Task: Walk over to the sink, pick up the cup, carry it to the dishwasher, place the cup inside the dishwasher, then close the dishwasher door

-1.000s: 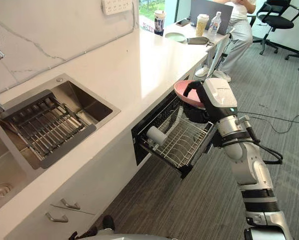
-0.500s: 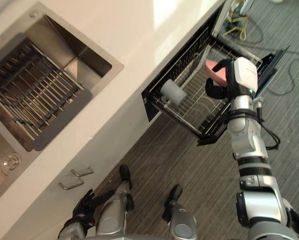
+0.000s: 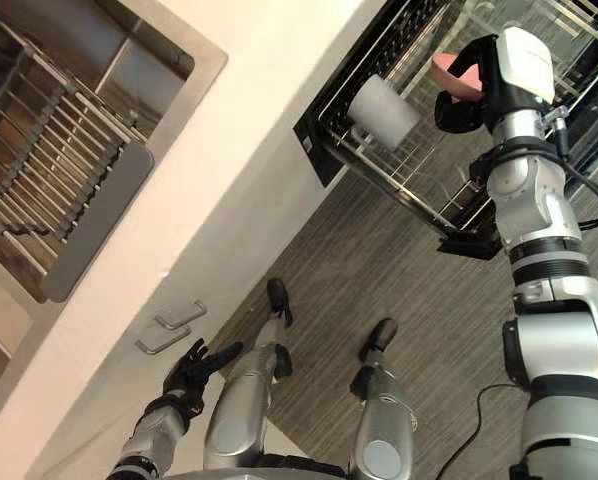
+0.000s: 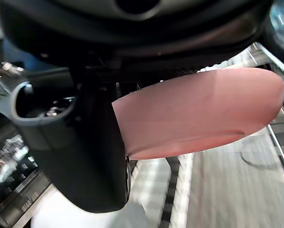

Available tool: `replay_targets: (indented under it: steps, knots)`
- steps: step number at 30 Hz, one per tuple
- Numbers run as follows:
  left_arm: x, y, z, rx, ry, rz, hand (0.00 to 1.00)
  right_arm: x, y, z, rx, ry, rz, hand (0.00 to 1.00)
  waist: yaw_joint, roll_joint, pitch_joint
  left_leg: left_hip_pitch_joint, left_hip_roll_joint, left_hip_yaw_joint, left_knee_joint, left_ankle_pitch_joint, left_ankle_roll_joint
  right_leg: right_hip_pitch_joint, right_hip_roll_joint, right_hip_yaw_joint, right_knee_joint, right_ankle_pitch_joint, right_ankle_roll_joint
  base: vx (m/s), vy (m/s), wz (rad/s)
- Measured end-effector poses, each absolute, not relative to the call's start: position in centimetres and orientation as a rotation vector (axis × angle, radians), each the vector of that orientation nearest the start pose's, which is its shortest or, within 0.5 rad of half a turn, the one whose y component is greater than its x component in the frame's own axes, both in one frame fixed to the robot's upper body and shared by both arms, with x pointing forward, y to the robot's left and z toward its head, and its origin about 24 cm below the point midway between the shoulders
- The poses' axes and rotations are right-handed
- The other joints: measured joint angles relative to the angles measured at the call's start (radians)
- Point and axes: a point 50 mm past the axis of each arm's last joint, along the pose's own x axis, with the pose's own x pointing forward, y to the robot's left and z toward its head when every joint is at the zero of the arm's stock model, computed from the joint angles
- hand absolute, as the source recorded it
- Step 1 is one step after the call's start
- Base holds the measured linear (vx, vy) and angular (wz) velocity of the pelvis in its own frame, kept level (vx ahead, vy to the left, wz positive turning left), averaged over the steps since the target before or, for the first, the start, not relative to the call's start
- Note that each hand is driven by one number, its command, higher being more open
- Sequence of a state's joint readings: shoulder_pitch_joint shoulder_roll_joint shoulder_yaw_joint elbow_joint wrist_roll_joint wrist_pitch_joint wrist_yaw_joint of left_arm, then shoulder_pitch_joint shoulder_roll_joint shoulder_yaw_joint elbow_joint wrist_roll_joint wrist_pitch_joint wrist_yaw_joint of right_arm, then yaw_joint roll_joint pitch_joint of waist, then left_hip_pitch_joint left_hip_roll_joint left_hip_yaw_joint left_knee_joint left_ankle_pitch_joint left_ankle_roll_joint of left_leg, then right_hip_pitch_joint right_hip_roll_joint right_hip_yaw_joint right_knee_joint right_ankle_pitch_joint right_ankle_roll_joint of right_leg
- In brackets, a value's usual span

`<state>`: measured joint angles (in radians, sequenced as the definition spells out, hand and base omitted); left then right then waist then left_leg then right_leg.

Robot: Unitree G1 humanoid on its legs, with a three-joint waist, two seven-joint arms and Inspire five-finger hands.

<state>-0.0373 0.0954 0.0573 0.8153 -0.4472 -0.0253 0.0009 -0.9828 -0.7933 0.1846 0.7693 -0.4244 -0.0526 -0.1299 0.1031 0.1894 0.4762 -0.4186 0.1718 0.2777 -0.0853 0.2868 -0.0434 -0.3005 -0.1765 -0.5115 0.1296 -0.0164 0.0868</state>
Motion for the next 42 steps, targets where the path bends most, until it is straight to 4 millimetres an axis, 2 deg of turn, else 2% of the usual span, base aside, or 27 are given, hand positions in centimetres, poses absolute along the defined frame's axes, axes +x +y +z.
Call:
replay_targets:
  steps: [3, 13, 18, 20, 23, 25, 27, 28, 31, 32, 33, 38, 40, 42]
  knots:
    - [19.1, 19.0, -11.3, -0.365, 0.707, 0.257, 1.0, 37.9, -29.3, 25.0, -1.181, -0.208, -0.351, 1.0, 0.005, 0.002, 0.001, 0.0, -0.005, -0.028, 0.0, 0.001, 0.001, 0.0, -0.006, 0.0, 0.005, 0.0, 0.0, 0.01, 0.04, 0.02]
    - [19.7, 19.0, -10.8, -0.375, 0.669, 0.238, 1.0, 37.8, -29.4, 24.2, -1.172, -0.171, -0.265, 1.0, -0.004, 0.003, 0.001, 0.03, -0.023, -0.092, 0.0, 0.003, -0.003, 0.026, -0.036, -0.021, 0.064, -0.022, 0.012, -0.01, 0.05, 0.09]
    - [19.6, 19.1, -10.8, -0.331, 0.668, 0.221, 1.0, 36.5, -30.5, 24.2, -1.014, -0.255, -0.345, 1.0, -0.006, -0.001, -0.003, 0.07, -0.031, -0.128, -0.002, 0.003, -0.003, 0.076, -0.052, -0.053, 0.102, -0.047, 0.022, -0.04, 0.033, 0.21]
    - [19.2, 19.5, -11.0, -0.311, 0.681, 0.233, 1.0, 36.0, -31.2, 24.0, -0.943, -0.267, -0.383, 1.0, -0.007, -0.014, -0.011, 0.077, -0.032, -0.129, -0.003, 0.003, -0.003, 0.085, -0.054, -0.056, 0.104, -0.046, 0.023, -0.04, 0.015, 0.07]
    - [18.1, 20.4, -11.6, -0.28, 0.721, 0.272, 1.0, 35.1, -32.9, 21.9, -0.805, -0.22, -0.445, 1.0, -0.026, -0.057, -0.036, 0.11, -0.034, -0.131, -0.003, 0.002, -0.004, 0.134, -0.055, -0.071, 0.084, -0.041, 0.029, -0.01, -0.008, 0.12]
    - [16.5, 20.8, -12.5, -0.253, 0.774, 0.29, 1.0, 34.0, -34.4, 20.0, -0.632, -0.191, -0.513, 1.0, -0.044, -0.096, -0.076, 0.133, -0.038, -0.128, -0.003, -0.002, -0.009, 0.172, -0.054, -0.076, 0.049, -0.028, 0.038, 0.01, -0.007, 0.04]
    - [15.6, 20.8, -13.0, -0.245, 0.81, 0.294, 1.0, 32.9, -35.9, 19.1, -0.487, -0.188, -0.597, 1.0, -0.059, -0.116, -0.096, 0.156, -0.043, -0.126, -0.003, -0.005, -0.013, 0.206, -0.052, -0.078, 0.019, -0.016, 0.044, 0.0, 0.0, 0.0]
    - [14.9, 20.8, -13.4, -0.241, 0.838, 0.3, 1.0, 31.8, -37.1, 18.2, -0.389, -0.181, -0.666, 1.0, -0.066, -0.124, -0.127, 0.161, -0.045, -0.123, -0.005, -0.007, -0.015, 0.216, -0.051, -0.077, 0.005, -0.009, 0.046, 0.0, 0.0, 0.0]
    - [13.5, 20.9, -13.9, -0.254, 0.875, 0.331, 1.0, 29.6, -39.3, 16.1, -0.225, -0.149, -0.795, 1.0, -0.073, -0.137, -0.168, 0.189, -0.046, -0.107, -0.008, -0.016, -0.027, 0.244, -0.049, -0.068, -0.018, 0.001, 0.048, -0.01, 0.008, -0.11]
    - [12.7, 21.1, -14.2, -0.263, 0.894, 0.359, 1.0, 28.5, -40.1, 14.8, -0.166, -0.119, -0.848, 1.0, -0.084, -0.141, -0.191, 0.199, -0.046, -0.1, -0.008, -0.018, -0.029, 0.253, -0.048, -0.064, -0.028, 0.004, 0.05, -0.03, 0.006, -0.13]
    - [12.0, 21.3, -14.5, -0.258, 0.909, 0.372, 1.0, 27.6, -40.6, 13.4, -0.136, -0.082, -0.883, 0.0, -0.095, -0.141, -0.209, 0.204, -0.045, -0.097, -0.008, -0.02, -0.031, 0.256, -0.045, -0.06, -0.032, 0.006, 0.05, -0.03, 0.004, -0.14]
    - [10.6, 21.3, -15.0, -0.254, 0.95, 0.395, 1.0, 25.0, -40.7, 8.1, -0.064, 0.1, -0.936, 0.0, -0.129, -0.136, -0.225, 0.221, -0.026, -0.075, -0.008, -0.029, -0.043, 0.253, -0.026, -0.032, -0.043, 0.015, 0.046, -0.06, -0.006, -0.22]
    - [10.6, 21.3, -15.0, -0.252, 0.95, 0.4, 1.0, 24.1, -39.9, 5.5, -0.037, 0.185, -0.933, 0.0, -0.138, -0.134, -0.226, 0.21, -0.014, -0.068, -0.008, -0.035, -0.05, 0.233, -0.015, -0.02, -0.044, 0.014, 0.046, -0.08, -0.011, -0.17]
    - [10.8, 21.1, -15.0, -0.256, 0.947, 0.398, 1.0, 23.7, -39.1, 4.3, -0.017, 0.211, -0.924, 0.0, -0.143, -0.124, -0.23, 0.184, -0.008, -0.061, -0.008, -0.035, -0.051, 0.204, -0.01, -0.011, -0.042, 0.017, 0.04, -0.06, -0.012, -0.16]
